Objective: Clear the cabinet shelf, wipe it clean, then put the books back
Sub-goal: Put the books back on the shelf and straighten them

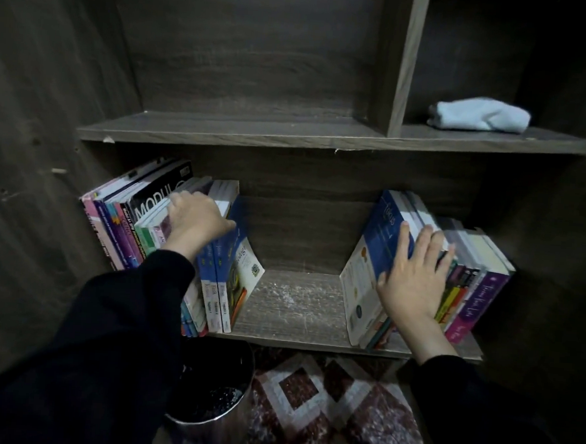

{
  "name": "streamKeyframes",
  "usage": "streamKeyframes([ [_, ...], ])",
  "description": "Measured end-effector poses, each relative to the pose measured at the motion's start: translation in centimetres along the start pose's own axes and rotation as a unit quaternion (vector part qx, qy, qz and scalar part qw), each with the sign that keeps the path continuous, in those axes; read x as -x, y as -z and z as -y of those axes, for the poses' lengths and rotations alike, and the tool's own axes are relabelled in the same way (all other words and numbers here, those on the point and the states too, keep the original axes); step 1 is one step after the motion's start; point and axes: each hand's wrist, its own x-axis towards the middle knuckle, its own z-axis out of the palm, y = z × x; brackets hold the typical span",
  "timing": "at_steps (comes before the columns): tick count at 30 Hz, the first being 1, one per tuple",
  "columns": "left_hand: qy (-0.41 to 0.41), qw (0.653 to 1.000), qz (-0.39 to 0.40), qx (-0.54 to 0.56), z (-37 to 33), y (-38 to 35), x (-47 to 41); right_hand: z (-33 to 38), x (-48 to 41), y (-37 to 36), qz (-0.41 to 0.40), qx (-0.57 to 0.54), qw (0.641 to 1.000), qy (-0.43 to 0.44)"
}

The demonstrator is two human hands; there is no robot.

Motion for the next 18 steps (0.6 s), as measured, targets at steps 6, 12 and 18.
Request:
streamKeyframes([
  [6,-0.064,0.985,0.118,0.107,-3.2,0.4,0.4,-0.1,0.0,-0.2,-0.016,-0.003,1.000,0.002],
  [12,-0.116,0.977,0.034,0.173,-7.3,-1.0,3.6,-0.2,-0.1,-0.2,-0.013,-0.004,1.000,0.013],
  [18,-0.170,0.936,0.049,0.305,-12.4,-2.1,6.6,-0.6,0.3,0.9,0.001,-0.028,0.999,0.029],
])
